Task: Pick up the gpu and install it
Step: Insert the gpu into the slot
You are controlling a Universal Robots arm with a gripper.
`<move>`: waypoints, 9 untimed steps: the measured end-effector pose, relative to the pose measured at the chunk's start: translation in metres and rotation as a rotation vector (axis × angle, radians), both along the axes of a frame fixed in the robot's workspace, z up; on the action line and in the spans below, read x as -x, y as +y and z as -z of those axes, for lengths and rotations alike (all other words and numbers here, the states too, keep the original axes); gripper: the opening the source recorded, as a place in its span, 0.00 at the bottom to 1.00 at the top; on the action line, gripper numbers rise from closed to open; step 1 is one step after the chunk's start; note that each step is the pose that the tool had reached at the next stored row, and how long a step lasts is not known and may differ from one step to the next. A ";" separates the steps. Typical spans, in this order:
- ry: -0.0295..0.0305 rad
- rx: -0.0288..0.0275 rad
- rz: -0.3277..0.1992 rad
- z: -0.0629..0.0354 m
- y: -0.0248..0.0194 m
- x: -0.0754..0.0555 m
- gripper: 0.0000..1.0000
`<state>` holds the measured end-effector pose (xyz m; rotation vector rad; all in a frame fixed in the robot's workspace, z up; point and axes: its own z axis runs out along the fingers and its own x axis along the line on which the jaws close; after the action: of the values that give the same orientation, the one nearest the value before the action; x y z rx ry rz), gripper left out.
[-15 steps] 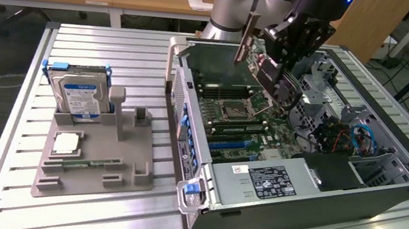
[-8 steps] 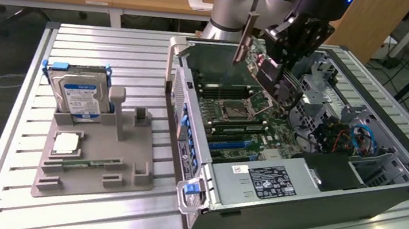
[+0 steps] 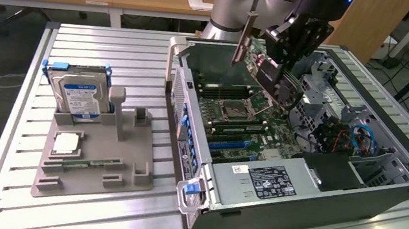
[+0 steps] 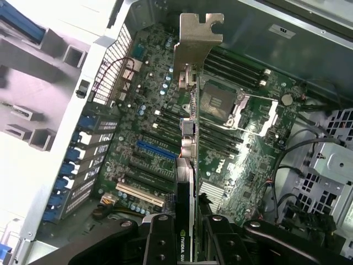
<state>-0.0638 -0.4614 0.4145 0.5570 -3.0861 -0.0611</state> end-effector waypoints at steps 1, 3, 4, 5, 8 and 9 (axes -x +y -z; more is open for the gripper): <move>0.0000 0.0000 -0.003 0.0000 0.0000 0.000 0.26; 0.0000 0.0000 -0.009 0.0000 0.0000 0.000 0.26; 0.0000 0.0000 -0.013 0.0000 0.0000 0.000 0.26; 0.0000 -0.0001 -0.016 0.0000 0.0000 0.000 0.26; 0.0000 0.0000 -0.028 0.0000 0.0000 0.000 0.26; 0.0000 0.0000 -0.032 0.0000 0.0000 0.000 0.26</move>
<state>-0.0638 -0.4614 0.4144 0.6058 -3.0763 -0.0610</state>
